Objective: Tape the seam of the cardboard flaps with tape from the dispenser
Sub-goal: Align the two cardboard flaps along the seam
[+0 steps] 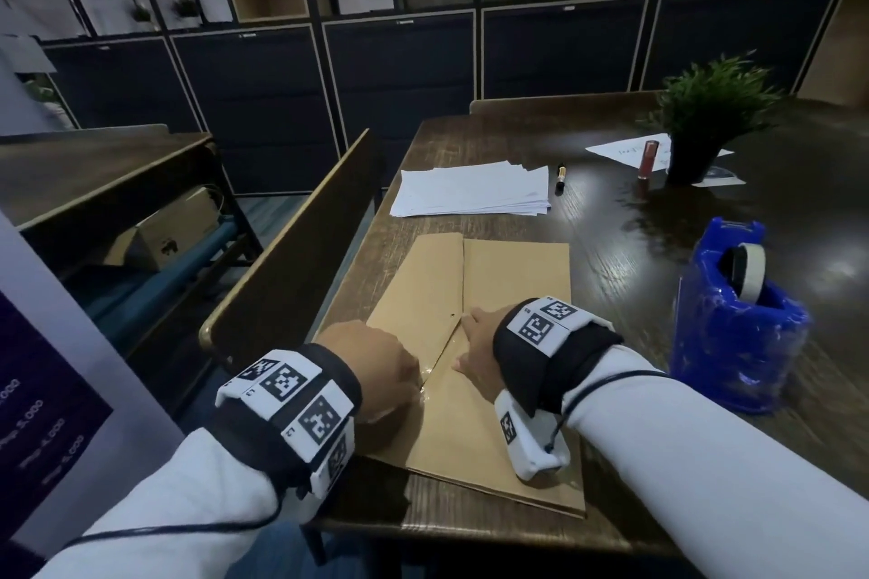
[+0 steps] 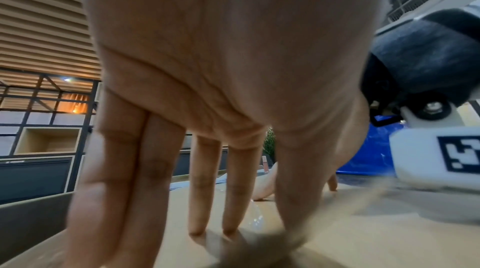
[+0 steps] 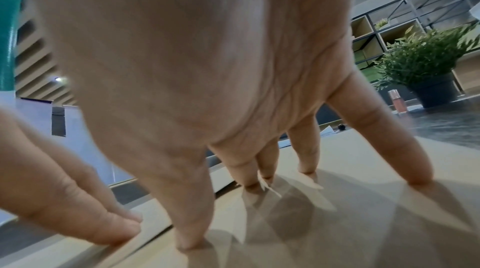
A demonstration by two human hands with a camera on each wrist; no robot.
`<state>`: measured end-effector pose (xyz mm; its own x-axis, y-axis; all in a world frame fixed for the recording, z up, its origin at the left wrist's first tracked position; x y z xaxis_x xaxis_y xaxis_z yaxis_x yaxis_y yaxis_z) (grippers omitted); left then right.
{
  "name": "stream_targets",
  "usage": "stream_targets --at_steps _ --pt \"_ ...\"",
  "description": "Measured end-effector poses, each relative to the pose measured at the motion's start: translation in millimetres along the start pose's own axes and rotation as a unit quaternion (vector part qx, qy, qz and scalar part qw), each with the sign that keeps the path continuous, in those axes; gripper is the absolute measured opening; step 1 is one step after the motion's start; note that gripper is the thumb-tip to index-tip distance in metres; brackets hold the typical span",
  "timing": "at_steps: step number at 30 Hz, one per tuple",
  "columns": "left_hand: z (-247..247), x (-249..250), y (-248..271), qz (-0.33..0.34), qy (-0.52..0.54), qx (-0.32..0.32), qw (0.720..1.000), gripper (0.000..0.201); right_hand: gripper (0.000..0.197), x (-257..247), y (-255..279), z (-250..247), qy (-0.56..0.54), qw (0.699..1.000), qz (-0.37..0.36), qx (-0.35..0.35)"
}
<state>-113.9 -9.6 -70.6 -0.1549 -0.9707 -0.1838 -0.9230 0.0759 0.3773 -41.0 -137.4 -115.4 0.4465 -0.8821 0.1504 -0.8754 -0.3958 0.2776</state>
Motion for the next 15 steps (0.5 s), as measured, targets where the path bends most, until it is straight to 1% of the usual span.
stream_targets --at_steps 2,3,5,7,9,10,12,14,15 --pt "1 3 2 -0.011 0.010 0.011 1.000 0.038 0.052 -1 3 -2 -0.003 1.000 -0.006 0.004" --pt "0 4 4 -0.020 0.031 0.010 0.999 0.037 0.054 2 5 -6 0.004 1.000 -0.007 -0.005" --pt "-8 2 11 -0.029 0.071 0.022 0.997 0.041 0.055 9 10 -16 0.006 0.998 -0.019 -0.057" --pt "-23 4 21 -0.032 0.059 0.076 0.995 0.043 0.054 17 17 -18 -0.016 0.997 -0.047 -0.064" --pt "-39 18 31 -0.031 0.016 0.157 0.987 0.041 0.061 27 28 -13 -0.031 0.996 -0.064 -0.049" --pt "-48 28 36 -0.021 0.008 0.190 0.982 0.040 0.065 34 34 -12 -0.039 0.997 -0.061 -0.035" --pt "-63 52 40 0.013 0.021 0.224 0.974 0.040 0.066 50 50 -10 -0.046 0.998 -0.037 0.011" --pt "-74 74 35 0.041 0.048 0.245 0.968 0.041 0.059 68 67 -14 -0.036 0.993 -0.001 0.108" --pt "-79 84 29 0.051 0.057 0.257 0.963 0.040 0.056 78 75 -16 -0.031 0.986 0.023 0.160"
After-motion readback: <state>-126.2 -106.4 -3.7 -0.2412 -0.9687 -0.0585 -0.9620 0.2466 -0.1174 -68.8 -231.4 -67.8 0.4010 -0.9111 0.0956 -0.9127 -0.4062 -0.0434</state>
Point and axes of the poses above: each hand's wrist, its own y-axis away from the middle knuckle, its own z-axis out of the palm, x = y × z, the point moved 1 cm from there along -y, towards the middle knuckle, and after that the axes turned 6 degrees about y, right-handed, at the moved point
